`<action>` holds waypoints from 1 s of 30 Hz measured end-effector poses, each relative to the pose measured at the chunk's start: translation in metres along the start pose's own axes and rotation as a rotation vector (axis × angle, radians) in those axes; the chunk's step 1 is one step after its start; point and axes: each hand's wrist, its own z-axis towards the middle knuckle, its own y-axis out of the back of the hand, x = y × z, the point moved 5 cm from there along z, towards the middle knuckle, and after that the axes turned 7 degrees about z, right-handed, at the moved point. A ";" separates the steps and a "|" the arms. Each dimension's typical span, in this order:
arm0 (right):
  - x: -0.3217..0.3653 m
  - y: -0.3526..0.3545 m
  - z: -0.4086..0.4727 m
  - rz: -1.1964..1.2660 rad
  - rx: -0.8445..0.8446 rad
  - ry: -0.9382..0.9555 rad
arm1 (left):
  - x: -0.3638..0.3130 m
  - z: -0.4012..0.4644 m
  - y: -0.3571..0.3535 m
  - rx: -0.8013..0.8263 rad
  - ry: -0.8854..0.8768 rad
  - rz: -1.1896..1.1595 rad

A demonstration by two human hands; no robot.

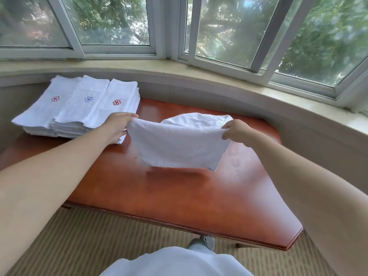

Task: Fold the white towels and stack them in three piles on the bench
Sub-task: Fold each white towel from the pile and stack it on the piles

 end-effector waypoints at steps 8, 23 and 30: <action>0.015 0.018 0.000 -0.321 -0.293 0.250 | -0.024 0.006 0.001 -0.033 -0.277 0.653; -0.041 -0.010 -0.017 -0.165 0.264 -0.164 | 0.027 0.005 -0.001 0.386 0.026 1.030; -0.043 0.019 -0.001 0.031 0.187 -0.294 | -0.001 0.004 0.013 0.368 0.277 0.656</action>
